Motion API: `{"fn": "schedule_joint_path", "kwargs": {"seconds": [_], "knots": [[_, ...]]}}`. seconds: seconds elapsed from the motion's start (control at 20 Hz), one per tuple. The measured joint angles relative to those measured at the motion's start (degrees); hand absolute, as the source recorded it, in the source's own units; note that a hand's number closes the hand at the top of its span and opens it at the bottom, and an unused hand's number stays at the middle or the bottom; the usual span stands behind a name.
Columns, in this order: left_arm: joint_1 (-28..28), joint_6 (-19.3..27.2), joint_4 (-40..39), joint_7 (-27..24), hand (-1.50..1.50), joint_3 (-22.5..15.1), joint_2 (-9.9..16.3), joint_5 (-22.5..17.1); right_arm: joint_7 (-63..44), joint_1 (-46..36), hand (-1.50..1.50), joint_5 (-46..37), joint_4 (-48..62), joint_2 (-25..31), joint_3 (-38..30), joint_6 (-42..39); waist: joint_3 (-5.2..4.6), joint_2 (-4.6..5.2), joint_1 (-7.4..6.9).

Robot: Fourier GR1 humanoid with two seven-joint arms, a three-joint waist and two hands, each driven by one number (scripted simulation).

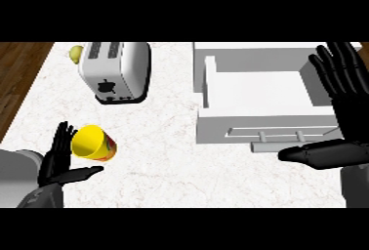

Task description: Pick up the cup, place it into the drawer and close the drawer

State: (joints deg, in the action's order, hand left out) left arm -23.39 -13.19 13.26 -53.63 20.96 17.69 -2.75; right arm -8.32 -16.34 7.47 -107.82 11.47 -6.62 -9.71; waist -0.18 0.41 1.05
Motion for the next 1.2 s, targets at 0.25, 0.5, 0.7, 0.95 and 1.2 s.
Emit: {"fn": "schedule_joint_path", "kwargs": {"seconds": [0.25,0.5,0.7,0.95,1.2], "knots": [[-1.2,1.7,-2.2,-2.3,-1.50,-0.3,-1.4,0.9,0.0,-0.2,-1.50,-0.5,-0.2,-0.8,0.6,0.6,-0.06,0.15,0.31],[-1.9,0.7,-3.4,-2.4,-1.50,-0.2,-0.1,1.2,1.7,0.5,-1.50,0.7,1.4,0.6,-1.0,-1.5,-0.08,0.23,0.51],[-3.4,0.3,-3.7,-2.2,-1.50,-0.4,-1.5,1.3,1.5,0.7,-1.50,0.8,1.1,0.7,-1.1,-1.6,-0.08,0.25,0.66],[-4.1,-3.6,-3.2,-1.5,1.50,-0.5,-2.5,0.9,-0.2,-0.4,-1.50,0.8,0.7,0.5,-0.7,-1.0,-0.11,0.27,0.66],[-3.9,1.5,-0.1,-5.5,1.50,-0.4,-2.9,1.5,0.3,-0.9,-1.50,0.0,1.4,0.5,-0.6,-0.8,-0.10,0.36,0.50]]}}
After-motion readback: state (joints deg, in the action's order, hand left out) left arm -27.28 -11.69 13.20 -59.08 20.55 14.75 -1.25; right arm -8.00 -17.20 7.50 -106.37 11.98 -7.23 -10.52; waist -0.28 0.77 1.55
